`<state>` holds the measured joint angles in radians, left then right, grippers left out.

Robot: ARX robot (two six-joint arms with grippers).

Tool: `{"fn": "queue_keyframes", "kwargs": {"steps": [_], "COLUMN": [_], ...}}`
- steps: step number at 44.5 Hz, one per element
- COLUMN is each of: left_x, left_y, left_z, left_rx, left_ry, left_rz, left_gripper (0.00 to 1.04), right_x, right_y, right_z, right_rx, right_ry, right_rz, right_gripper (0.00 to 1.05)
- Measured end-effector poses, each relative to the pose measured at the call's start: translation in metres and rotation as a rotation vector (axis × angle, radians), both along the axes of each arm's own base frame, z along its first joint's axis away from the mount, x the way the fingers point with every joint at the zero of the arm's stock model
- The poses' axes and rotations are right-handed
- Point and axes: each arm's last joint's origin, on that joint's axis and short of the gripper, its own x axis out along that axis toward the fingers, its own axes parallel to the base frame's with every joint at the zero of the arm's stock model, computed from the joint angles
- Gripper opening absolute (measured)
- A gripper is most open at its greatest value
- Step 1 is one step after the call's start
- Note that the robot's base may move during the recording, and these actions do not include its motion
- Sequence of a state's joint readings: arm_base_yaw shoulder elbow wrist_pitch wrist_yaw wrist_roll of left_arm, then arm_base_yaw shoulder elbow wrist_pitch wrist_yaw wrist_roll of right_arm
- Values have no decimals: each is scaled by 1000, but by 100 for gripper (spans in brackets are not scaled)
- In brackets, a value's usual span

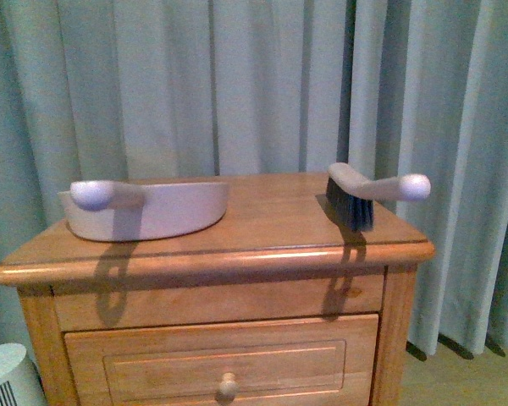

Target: Clean up trash

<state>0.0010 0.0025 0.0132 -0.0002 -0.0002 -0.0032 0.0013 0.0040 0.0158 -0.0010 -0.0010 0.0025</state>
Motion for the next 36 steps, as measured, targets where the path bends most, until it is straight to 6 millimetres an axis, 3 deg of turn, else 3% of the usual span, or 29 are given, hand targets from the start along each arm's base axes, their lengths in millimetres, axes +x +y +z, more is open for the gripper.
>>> {"fn": "queue_keyframes", "kwargs": {"steps": [23, 28, 31, 36], "left_x": [0, 4, 15, 52], "left_y": [0, 1, 2, -2], "left_z": [0, 1, 13, 67], "left_rx": [0, -47, -48, 53], "left_ry": [0, 146, 191, 234], "left_rz": [0, 68, 62, 60], "left_gripper": [97, 97, 97, 97], "right_x": [0, 0, 0, 0], "right_y": [0, 0, 0, 0], "right_z": [0, 0, 0, 0], "right_rx": [0, 0, 0, 0], "right_ry": [0, 0, 0, 0], "right_rz": [0, -1, 0, 0], "right_gripper": [97, 97, 97, 97]}}
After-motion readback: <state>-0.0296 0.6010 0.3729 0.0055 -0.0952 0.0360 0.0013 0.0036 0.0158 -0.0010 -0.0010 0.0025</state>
